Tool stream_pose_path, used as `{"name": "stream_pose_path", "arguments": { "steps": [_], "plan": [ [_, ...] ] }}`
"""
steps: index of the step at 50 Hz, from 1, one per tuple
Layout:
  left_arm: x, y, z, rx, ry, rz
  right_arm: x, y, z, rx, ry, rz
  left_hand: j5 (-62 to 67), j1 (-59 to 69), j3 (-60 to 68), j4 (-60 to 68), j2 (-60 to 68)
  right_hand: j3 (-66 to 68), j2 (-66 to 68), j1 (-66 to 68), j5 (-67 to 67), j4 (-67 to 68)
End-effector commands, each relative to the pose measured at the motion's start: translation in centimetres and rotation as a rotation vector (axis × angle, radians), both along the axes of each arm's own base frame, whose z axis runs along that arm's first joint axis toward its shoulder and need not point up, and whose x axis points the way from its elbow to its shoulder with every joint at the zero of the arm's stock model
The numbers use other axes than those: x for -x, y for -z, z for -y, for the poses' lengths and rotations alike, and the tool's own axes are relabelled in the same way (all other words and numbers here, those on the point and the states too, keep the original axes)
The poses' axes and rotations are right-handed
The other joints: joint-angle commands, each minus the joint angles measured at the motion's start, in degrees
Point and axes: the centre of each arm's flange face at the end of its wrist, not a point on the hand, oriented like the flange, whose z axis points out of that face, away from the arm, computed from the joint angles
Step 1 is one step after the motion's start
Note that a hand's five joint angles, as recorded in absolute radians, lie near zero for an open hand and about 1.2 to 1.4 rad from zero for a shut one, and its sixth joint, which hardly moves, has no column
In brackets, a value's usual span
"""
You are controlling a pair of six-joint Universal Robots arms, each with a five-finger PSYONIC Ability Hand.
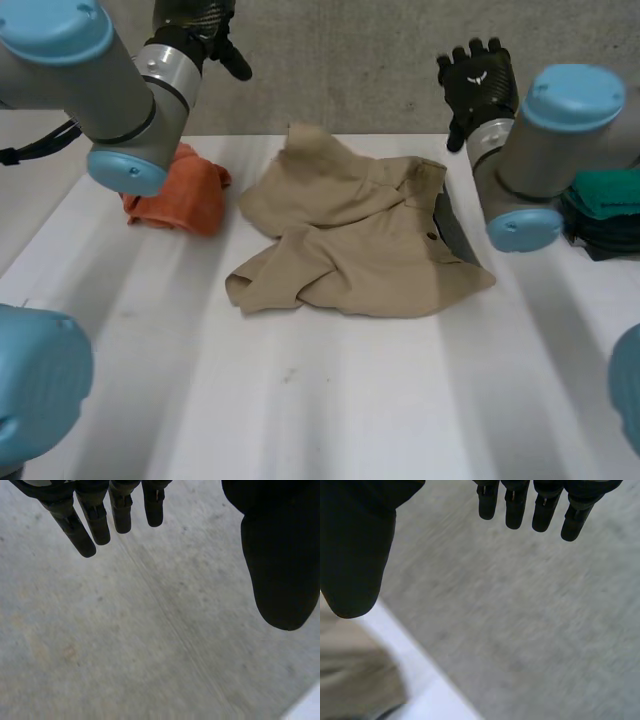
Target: Fold the laundry.
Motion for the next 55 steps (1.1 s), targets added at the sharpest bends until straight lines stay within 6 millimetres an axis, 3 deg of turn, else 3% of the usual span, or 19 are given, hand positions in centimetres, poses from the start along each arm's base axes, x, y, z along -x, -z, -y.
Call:
{"name": "stream_pose_path", "arguments": {
  "steps": [1, 11, 15, 21, 26, 32, 35, 40, 47, 55],
  "plan": [
    [-1.7, 1.5, -4.1, -0.23, -0.005, 0.115, 3.4, -0.3, -5.0, -0.311, -0.088, -0.124, -2.75, -0.79, -2.08, -1.49, -1.68, -1.89, -1.83, -2.42, -2.38, -2.36],
    [-2.0, 8.4, -14.2, -0.535, 0.201, 0.305, 7.7, 2.4, -9.7, -0.465, -0.207, -0.301, -1.91, 0.05, -1.24, -0.65, -0.84, 24.67, 24.73, 24.14, 24.19, 24.2],
    [-2.4, 12.3, -17.7, -0.651, 0.254, 0.394, 8.8, 4.8, -10.6, -0.512, -0.281, -0.323, 20.92, 22.88, 21.59, 22.18, 21.99, 31.39, 31.45, 30.86, 30.91, 30.92],
    [-2.6, 15.1, -19.4, -0.706, 0.267, 0.46, 9.3, 7.4, -10.3, -0.526, -0.332, -0.304, 37.65, 39.6, 38.32, 38.91, 38.72, 35.44, 35.51, 34.91, 34.96, 34.97],
    [-2.2, 16.8, -18.6, -0.707, 0.252, 0.491, 9.1, 9.4, -9.5, -0.51, -0.351, -0.294, 39.52, 41.48, 40.19, 40.78, 40.59, 37.13, 37.2, 36.61, 36.65, 36.67],
    [-1.2, 18.0, -16.0, -0.684, 0.202, 0.501, 8.3, 11.8, -8.5, -0.474, -0.374, -0.299, 28.27, 30.22, 28.94, 29.53, 29.33, 31.77, 31.83, 31.24, 31.28, 31.3],
    [-0.7, 18.2, -14.5, -0.662, 0.162, 0.5, 7.8, 12.2, -8.3, -0.446, -0.383, -0.296, 16.53, 18.49, 17.2, 17.79, 17.6, 23.39, 23.45, 22.86, 22.91, 22.92],
    [0.6, 18.5, -12.1, -0.593, 0.11, 0.517, 7.1, 12.5, -8.0, -0.392, -0.386, -0.292, 14.96, 16.92, 15.63, 16.22, 16.03, 16.62, 16.68, 16.09, 16.14, 16.15],
    [2.1, 18.1, -9.4, -0.541, 0.044, 0.574, 6.3, 13.3, -7.7, -0.37, -0.396, -0.295, 12.62, 14.58, 13.29, 13.88, 13.69, 16.44, 16.51, 15.92, 15.96, 15.98],
    [3.3, 18.4, -8.2, -0.512, 0.036, 0.644, 5.8, 13.8, -6.6, -0.348, -0.343, -0.303, 7.72, 9.68, 8.39, 8.98, 8.79, 20.62, 20.68, 20.09, 20.14, 20.15]
  ]
}}
